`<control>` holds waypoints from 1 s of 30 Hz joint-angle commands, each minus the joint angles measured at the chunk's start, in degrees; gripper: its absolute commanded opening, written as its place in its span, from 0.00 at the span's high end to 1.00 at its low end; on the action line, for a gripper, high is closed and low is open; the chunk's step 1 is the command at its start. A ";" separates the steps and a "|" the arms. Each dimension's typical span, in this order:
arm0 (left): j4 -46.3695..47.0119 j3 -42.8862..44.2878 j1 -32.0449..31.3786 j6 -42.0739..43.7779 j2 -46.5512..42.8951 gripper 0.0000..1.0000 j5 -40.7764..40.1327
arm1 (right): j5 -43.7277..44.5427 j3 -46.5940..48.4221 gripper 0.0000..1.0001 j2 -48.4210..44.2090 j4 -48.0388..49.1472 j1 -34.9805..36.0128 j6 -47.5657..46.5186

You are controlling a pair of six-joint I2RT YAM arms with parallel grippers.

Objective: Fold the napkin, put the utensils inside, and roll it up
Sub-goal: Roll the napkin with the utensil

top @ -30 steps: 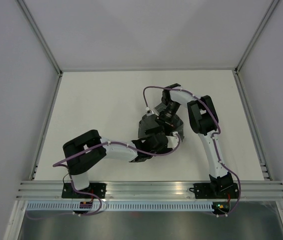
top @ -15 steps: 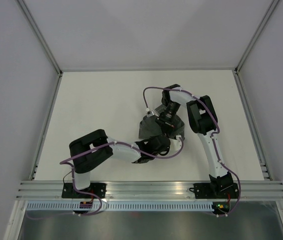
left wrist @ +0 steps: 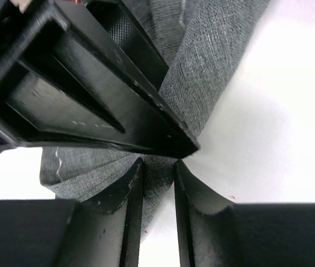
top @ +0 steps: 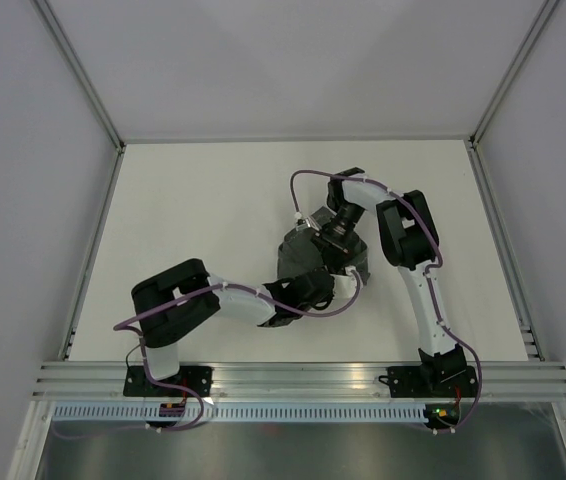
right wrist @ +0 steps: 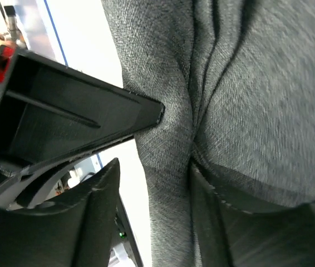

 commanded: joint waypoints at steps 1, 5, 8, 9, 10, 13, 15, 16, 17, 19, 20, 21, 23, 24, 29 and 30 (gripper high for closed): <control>-0.09 -4.07 0.32 -5.09 -1.98 0.98 5.43 | 2.99 -0.49 0.40 -0.75 8.42 -1.80 -4.18; 0.09 -4.78 0.85 -6.84 -2.94 0.98 7.02 | -1.14 -1.01 0.36 -4.70 10.87 -4.34 -1.99; 0.35 -6.27 2.34 -8.77 -4.35 0.98 10.19 | -3.78 -3.03 0.35 -8.83 17.44 -6.89 4.32; 0.96 -6.71 2.87 -9.39 -5.22 0.98 11.06 | -4.31 -4.60 0.35 -11.19 19.39 -7.77 5.82; 1.23 -7.15 3.31 -10.53 -5.75 0.98 13.16 | -5.18 -5.75 0.35 -12.52 24.55 -9.43 7.84; 1.84 -8.65 5.50 -12.38 -7.16 0.98 15.37 | -7.90 -9.88 0.34 -17.26 30.65 -12.25 11.55; 1.67 -9.35 7.17 -14.22 -7.60 0.98 16.78 | -9.40 -13.47 0.34 -20.77 35.74 -15.06 12.86; 2.02 -9.70 7.70 -14.92 -7.87 0.98 18.09 | -10.63 -14.80 0.34 -21.92 39.07 -15.94 13.04; 2.11 -10.05 8.66 -15.28 -7.87 0.98 18.97 | -10.82 -16.29 0.33 -23.15 40.75 -17.69 13.22; 1.67 -10.23 10.51 -17.12 -7.87 0.98 22.91 | -10.21 -20.51 0.34 -27.10 45.66 -19.46 12.79; 1.32 -10.06 11.21 -17.91 -7.78 0.98 23.46 | -9.59 -24.79 0.34 -30.60 47.78 -19.82 12.09; 1.06 -10.05 12.00 -18.62 -7.78 0.98 27.81 | -9.24 -27.87 0.34 -32.90 50.76 -20.17 12.08; 0.88 -10.05 14.73 -21.16 -7.52 0.98 31.44 | -6.44 -37.51 0.33 -40.08 61.04 -20.79 12.52; 0.97 -10.23 15.78 -21.95 -7.43 0.98 33.20 | -6.08 -40.36 0.32 -42.30 63.68 -20.79 11.82; -1.13 -9.00 19.83 -24.07 -5.94 0.98 41.91 | -4.84 -51.62 0.29 -52.33 71.27 -20.44 7.61; -2.01 -8.56 19.92 -24.07 -5.15 0.98 43.05 | -4.84 -52.07 0.29 -53.04 70.75 -20.52 6.12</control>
